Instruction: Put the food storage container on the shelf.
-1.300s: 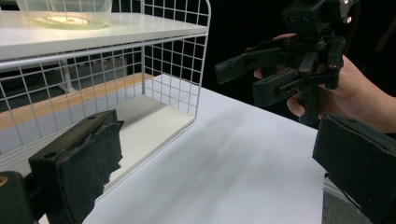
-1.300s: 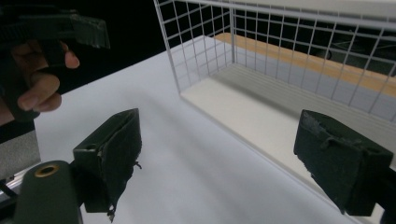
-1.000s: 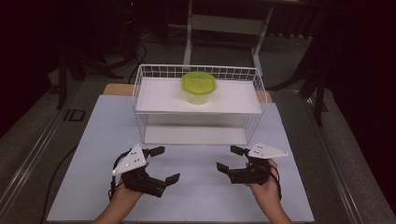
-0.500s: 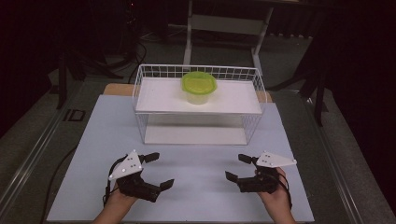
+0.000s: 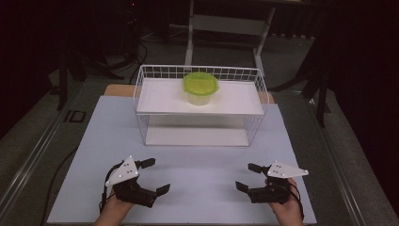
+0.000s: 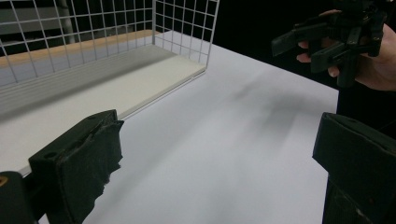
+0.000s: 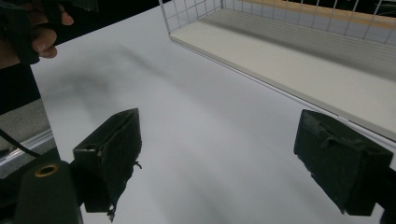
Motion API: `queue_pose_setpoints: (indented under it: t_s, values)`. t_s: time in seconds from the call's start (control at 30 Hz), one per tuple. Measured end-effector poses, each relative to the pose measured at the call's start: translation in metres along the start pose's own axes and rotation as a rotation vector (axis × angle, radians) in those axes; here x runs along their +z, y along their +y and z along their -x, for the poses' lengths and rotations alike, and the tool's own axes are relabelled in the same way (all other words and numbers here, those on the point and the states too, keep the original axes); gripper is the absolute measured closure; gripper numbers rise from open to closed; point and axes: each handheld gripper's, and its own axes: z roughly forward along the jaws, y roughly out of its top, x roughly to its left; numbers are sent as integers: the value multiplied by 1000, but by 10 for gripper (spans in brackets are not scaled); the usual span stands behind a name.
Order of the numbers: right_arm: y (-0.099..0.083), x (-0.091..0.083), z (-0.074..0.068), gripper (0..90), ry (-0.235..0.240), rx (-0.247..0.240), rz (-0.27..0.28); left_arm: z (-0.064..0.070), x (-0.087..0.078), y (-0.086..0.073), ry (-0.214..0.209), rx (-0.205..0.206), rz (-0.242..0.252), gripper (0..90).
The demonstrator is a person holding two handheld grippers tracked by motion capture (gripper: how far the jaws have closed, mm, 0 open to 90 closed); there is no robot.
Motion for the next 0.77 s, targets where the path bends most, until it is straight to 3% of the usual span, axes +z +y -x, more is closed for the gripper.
queue_pose_setpoints:
  t_s: [0.5,0.77]
  values:
    - [-12,3,7,150,-34,-24,-20,3,-2,-5,35,31,-3,18]
    - [-15,6,7,150,-31,-30,-38,3,-2,-6,32,44,-7,18]
